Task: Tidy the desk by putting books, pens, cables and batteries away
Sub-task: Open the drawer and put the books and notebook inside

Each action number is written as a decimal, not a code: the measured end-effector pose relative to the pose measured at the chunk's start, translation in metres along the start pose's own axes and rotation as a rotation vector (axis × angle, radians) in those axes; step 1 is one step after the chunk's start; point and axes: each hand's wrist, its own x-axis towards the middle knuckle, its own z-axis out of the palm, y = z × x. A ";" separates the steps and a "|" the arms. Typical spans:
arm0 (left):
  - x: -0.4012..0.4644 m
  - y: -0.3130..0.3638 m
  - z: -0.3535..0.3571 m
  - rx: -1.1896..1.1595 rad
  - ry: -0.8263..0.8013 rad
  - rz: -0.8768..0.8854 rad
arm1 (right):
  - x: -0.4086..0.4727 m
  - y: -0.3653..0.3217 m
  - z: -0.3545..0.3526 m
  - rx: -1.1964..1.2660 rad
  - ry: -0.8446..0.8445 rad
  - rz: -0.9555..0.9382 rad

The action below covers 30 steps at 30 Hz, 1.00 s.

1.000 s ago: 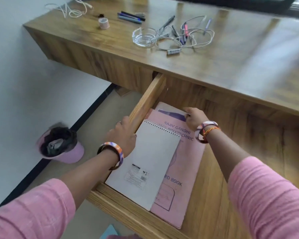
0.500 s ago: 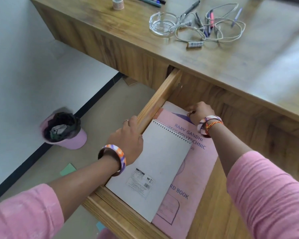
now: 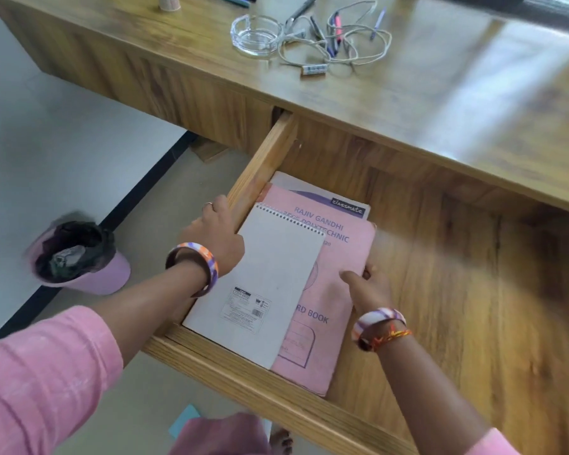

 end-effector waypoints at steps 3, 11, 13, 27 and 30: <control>-0.002 -0.001 -0.002 -0.037 -0.017 -0.002 | -0.001 -0.006 -0.006 0.055 -0.037 0.064; -0.025 -0.005 -0.001 -0.008 0.029 0.147 | -0.033 0.000 -0.043 0.044 -0.304 0.139; -0.059 -0.002 0.003 -0.015 -0.035 0.375 | -0.057 0.002 -0.052 -0.363 -0.386 0.009; -0.150 0.052 0.038 0.298 -0.421 1.082 | -0.159 0.038 -0.105 -1.257 -0.429 -0.422; -0.144 0.053 0.040 0.284 -0.440 1.078 | -0.160 0.051 -0.101 -1.254 -0.209 -0.579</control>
